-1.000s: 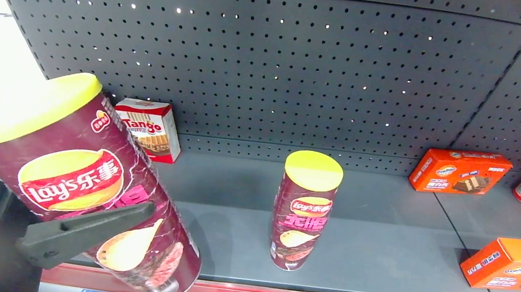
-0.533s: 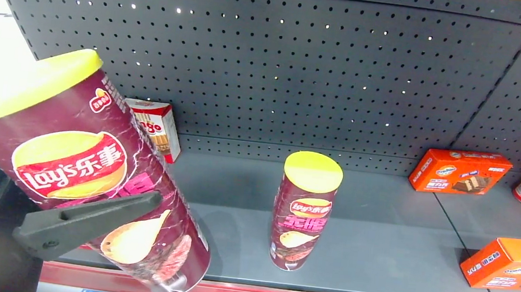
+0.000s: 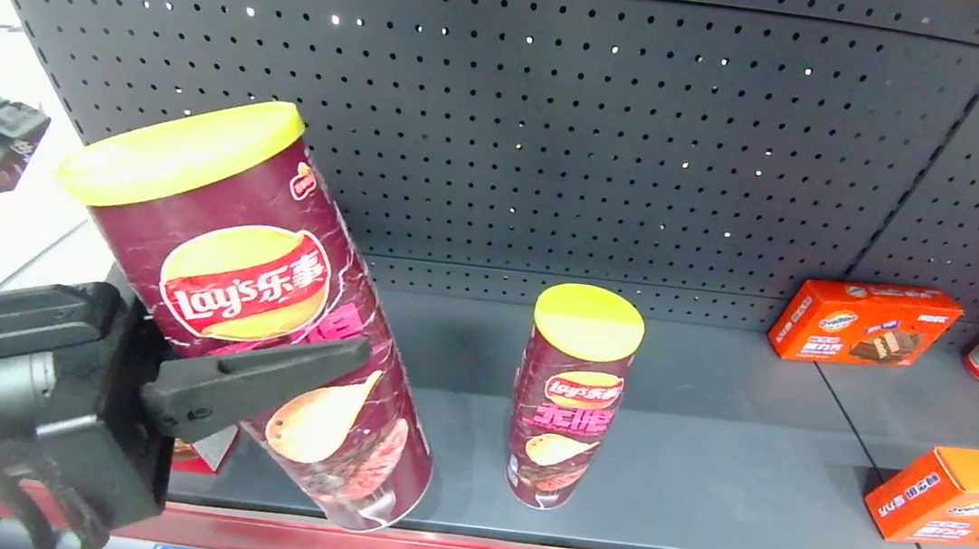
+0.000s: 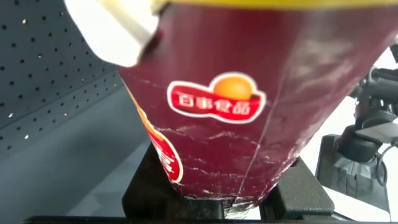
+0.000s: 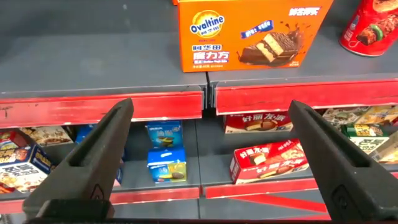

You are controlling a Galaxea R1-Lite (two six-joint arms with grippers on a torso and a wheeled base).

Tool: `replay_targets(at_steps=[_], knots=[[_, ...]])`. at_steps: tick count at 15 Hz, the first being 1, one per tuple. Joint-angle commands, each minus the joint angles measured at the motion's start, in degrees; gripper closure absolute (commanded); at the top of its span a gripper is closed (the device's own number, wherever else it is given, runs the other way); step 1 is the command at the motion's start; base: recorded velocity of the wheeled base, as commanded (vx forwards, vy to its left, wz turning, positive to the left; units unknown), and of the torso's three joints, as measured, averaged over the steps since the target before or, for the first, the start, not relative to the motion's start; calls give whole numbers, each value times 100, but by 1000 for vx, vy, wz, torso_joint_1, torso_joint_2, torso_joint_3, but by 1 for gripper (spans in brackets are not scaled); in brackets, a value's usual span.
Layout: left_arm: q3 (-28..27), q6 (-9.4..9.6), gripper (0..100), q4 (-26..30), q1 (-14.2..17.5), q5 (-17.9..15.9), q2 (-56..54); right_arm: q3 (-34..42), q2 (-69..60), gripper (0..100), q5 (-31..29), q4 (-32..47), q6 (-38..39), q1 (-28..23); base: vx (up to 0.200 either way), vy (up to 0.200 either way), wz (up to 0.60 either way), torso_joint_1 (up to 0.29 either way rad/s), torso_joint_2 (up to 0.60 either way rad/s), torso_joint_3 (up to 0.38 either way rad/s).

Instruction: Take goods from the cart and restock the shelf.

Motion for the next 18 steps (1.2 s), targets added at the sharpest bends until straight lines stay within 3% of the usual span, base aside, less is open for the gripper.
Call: replay_targets(at_steps=[1, 3, 4, 6, 7, 10, 15, 18], knots=[[-395, -15, 100, 129, 61, 4, 560, 0, 31, 0, 1, -2, -1, 0, 0, 0, 0, 0, 0, 0], [-923, 117, 100, 392, 131, 30, 1017, 0, 31, 0, 1, -2, -1, 0, 0, 0, 0, 0, 0, 0], [-1257, 328, 100, 700, 245, 118, 1351, 0, 31, 0, 1, -2, -1, 0, 0, 0, 0, 0, 0, 0], [-1643, 486, 100, 788, 263, 180, 1790, 0, 31, 0, 1, -2, -1, 0, 0, 0, 0, 0, 0, 0], [-2092, 653, 100, 805, 316, 189, 2239, 0, 31, 0, 1, -2, -1, 0, 0, 0, 0, 0, 0, 0], [-3164, 838, 100, 1465, 403, 197, 2871, 0, 31, 0, 1, -2, -1, 0, 0, 0, 0, 0, 0, 0], [-4377, 1189, 100, 1438, 368, 189, 4014, 0, 31, 0, 1, -2, -1, 0, 0, 0, 0, 0, 0, 0], [-4755, 1198, 100, 1254, 368, 189, 4462, 0, 31, 0, 1, -2, -1, 0, 0, 0, 0, 0, 0, 0]])
